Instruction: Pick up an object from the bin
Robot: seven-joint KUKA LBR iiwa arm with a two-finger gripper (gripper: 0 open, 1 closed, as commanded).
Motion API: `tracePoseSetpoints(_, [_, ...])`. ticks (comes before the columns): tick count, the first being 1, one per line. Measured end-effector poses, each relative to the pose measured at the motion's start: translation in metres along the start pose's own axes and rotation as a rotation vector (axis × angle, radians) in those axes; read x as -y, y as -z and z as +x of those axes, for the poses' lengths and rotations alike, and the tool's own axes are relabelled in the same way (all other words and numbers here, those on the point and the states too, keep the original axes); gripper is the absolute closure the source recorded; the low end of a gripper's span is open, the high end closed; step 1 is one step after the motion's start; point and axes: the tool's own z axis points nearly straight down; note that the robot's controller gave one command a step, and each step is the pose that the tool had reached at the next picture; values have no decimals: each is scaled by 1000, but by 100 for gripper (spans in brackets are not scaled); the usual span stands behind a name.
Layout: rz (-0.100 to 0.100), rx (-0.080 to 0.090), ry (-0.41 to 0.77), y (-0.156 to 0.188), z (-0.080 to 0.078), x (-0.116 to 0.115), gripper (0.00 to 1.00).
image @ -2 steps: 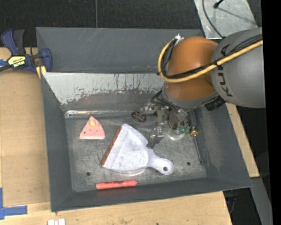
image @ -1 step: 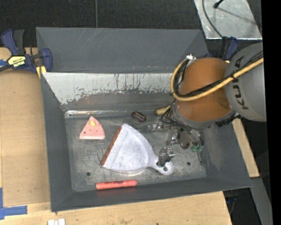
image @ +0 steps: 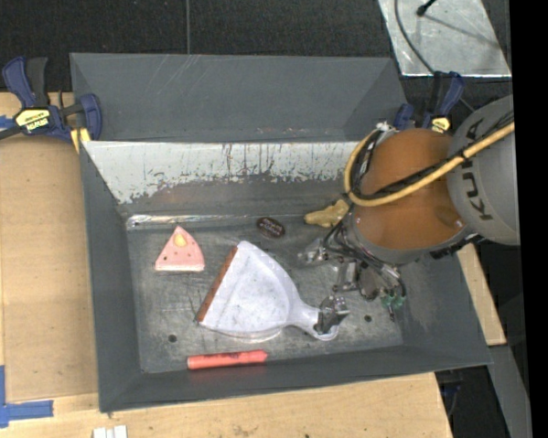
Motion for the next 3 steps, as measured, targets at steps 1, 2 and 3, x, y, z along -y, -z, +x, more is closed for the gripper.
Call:
tracePoseSetpoints(1, [0,3,-109,-70,17,4,0])
tracePoseSetpoints(2, [1,25,38,-69,15,14,100])
tracePoseSetpoints(3, [1,25,38,-69,15,14,100])
